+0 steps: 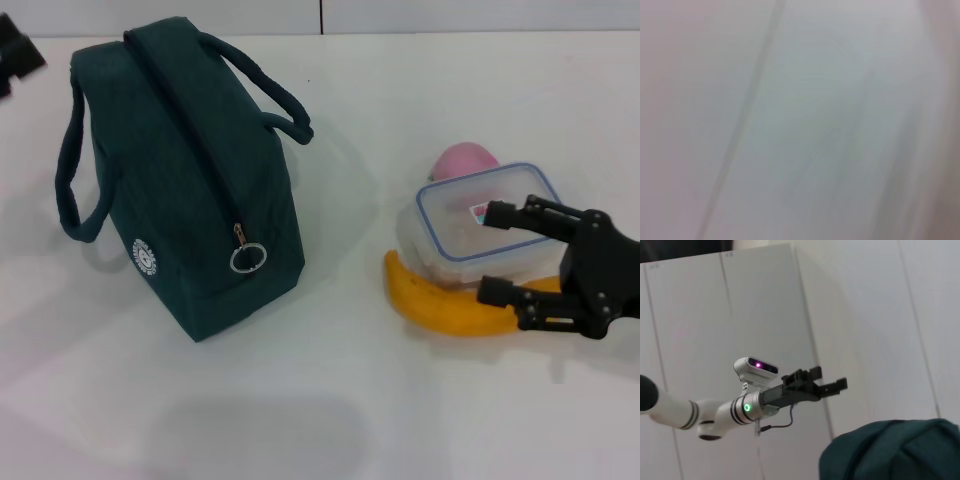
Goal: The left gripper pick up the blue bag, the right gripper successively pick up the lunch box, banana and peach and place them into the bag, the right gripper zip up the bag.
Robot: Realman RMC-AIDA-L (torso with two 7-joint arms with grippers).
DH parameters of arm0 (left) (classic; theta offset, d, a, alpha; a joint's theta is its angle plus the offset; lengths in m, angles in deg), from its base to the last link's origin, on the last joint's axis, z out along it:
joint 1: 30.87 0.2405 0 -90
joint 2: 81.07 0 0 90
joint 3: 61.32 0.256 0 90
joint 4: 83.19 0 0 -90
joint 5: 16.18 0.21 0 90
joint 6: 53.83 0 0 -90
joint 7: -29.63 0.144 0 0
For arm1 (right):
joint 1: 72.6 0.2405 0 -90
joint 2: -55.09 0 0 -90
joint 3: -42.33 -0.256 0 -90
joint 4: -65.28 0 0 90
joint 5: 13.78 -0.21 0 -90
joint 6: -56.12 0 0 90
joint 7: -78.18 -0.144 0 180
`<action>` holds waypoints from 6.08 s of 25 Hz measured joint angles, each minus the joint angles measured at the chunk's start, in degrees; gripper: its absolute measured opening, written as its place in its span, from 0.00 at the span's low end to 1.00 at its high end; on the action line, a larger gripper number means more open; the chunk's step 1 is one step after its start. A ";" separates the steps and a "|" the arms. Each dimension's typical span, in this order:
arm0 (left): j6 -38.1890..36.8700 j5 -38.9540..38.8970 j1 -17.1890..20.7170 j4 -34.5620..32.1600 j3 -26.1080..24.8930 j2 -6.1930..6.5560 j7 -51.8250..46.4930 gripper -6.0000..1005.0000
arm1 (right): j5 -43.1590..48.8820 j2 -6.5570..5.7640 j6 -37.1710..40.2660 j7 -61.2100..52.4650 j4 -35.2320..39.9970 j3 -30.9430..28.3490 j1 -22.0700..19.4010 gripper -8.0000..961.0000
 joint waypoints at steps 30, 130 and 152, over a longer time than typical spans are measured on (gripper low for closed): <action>7.93 36.81 -9.29 -38.72 16.39 -2.70 -64.97 0.79 | -0.01 -0.06 -2.51 -0.22 0.43 -1.87 -0.11 0.89; 2.11 28.06 -9.25 -30.59 20.41 -6.73 -66.32 0.04 | -0.82 0.31 -27.35 -35.13 -15.06 -14.72 2.67 0.76; 2.29 28.42 -9.90 -27.86 20.41 -6.47 -65.17 0.04 | -0.80 0.37 -22.03 -47.00 -14.82 -14.10 3.25 0.69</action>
